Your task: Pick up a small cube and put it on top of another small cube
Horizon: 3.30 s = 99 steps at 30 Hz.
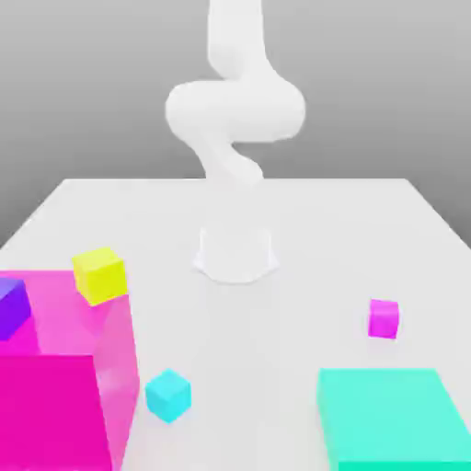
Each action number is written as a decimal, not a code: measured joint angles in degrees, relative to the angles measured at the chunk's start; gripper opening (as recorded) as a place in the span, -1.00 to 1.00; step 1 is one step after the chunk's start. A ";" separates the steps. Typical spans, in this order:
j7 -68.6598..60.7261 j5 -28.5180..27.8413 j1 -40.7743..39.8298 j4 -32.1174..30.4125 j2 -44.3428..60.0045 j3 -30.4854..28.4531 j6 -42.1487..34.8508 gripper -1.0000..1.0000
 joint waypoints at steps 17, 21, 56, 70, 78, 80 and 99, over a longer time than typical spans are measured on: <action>43.81 4.69 6.28 -26.77 33.12 33.54 25.65 0.00; 53.44 3.13 9.08 -31.31 39.93 37.59 30.78 0.00; 73.47 -22.51 22.09 -28.67 50.59 18.68 37.55 -1.00; 47.58 1.43 16.50 -29.45 38.51 23.18 26.59 -1.00; 26.84 -0.84 9.42 -21.85 33.38 13.59 14.12 -1.00; 21.54 -1.32 7.68 -19.93 32.07 10.87 10.99 -1.00; -28.35 -5.20 -8.58 -2.94 21.89 -15.81 -16.46 -1.00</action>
